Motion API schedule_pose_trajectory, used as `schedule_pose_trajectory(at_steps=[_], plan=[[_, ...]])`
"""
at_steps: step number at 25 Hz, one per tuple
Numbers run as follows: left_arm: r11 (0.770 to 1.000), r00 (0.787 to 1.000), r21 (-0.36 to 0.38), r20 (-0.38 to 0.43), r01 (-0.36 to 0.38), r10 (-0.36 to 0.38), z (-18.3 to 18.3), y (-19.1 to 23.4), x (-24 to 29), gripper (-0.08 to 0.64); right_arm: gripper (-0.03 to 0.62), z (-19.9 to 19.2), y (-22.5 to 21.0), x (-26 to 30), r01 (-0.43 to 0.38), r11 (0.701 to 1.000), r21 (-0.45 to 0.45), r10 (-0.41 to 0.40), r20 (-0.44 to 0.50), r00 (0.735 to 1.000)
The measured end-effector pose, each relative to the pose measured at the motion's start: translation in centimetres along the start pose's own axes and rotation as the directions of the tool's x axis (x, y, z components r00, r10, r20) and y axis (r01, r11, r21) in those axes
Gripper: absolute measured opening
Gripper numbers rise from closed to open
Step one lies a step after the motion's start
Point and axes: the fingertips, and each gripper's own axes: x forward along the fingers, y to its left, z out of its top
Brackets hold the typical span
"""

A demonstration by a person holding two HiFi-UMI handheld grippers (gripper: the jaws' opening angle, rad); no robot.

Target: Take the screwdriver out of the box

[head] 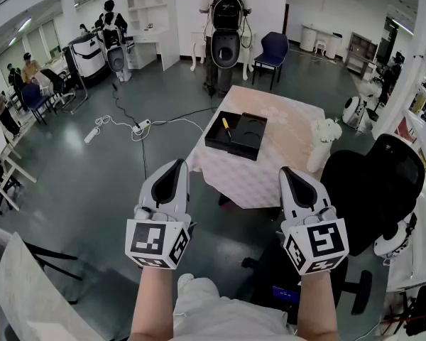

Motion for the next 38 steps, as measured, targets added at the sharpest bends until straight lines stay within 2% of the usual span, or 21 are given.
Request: schedule_pose_trajectory(at_steps=[9, 16, 38], plan=[[1.000, 1.000, -0.011, -0.005, 0.004, -0.004, -0.6, 0.8, 0.9, 0.005, 0.006, -1.3, -0.2, 1.0, 0.005, 1.000, 0.016, -0.004, -0.023, 1.000], [0.999, 0.999, -0.015, -0.022, 0.033, -0.033, -2.2, 3.2, 3.7, 0.005, 0.006, -2.0, 0.2, 4.7, 0.012, 0.999, 0.042, -0.011, -0.025, 1.000], [0.988, 0.989, -0.067, -0.047, 0.137, -0.140, -8.9, 22.4, 22.1, 0.005, 0.006, -4.5, -0.1, 29.9, 0.131, 0.990, 0.048, -0.125, -0.119, 0.985]])
